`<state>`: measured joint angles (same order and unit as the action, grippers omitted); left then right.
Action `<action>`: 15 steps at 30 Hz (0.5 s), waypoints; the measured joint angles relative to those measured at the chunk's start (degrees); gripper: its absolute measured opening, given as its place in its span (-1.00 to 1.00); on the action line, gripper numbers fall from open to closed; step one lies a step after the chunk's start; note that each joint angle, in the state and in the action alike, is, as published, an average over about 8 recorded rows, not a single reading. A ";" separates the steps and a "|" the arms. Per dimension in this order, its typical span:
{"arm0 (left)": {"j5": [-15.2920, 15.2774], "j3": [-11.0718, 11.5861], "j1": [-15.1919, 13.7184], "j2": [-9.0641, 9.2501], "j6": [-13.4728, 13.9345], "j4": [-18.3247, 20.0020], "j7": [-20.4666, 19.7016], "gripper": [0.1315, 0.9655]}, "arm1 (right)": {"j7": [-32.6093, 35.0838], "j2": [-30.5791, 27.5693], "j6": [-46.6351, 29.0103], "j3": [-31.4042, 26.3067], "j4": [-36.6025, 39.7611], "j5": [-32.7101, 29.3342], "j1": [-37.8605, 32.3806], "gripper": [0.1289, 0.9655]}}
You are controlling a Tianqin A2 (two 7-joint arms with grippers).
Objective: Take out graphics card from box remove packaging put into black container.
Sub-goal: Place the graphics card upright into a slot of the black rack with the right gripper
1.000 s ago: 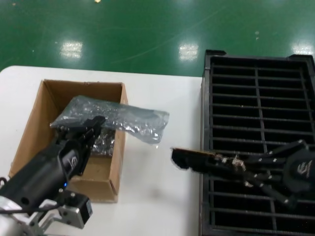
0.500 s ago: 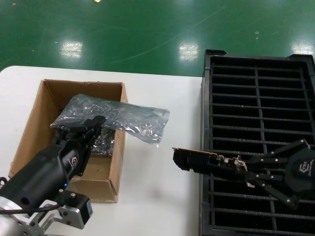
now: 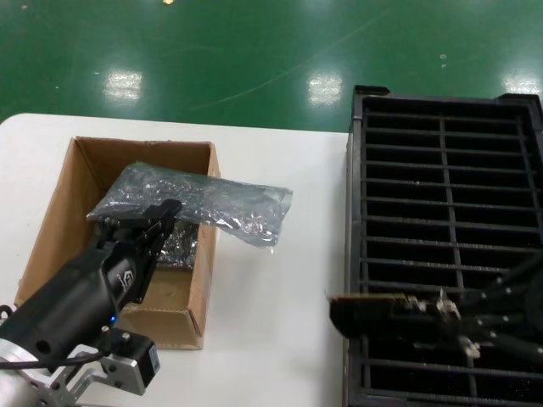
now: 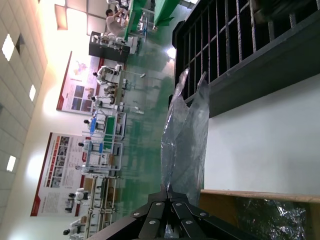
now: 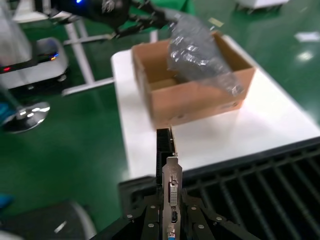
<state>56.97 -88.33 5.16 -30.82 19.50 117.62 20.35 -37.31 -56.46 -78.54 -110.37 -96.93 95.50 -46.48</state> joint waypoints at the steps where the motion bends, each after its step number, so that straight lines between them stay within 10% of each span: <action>1: 0.00 0.00 0.00 0.00 0.00 0.00 0.00 -0.98 | 0.02 0.15 -1.55 -0.58 0.76 0.16 -1.13 -0.86; 15: -0.01 0.01 0.00 0.01 0.01 0.01 0.00 -0.98 | 0.63 2.94 -10.91 -8.52 6.64 -4.00 -12.12 -0.86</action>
<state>56.97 -88.32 5.16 -30.82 19.51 117.63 20.35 -36.68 -53.53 -89.45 -118.88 -90.30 91.49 -58.60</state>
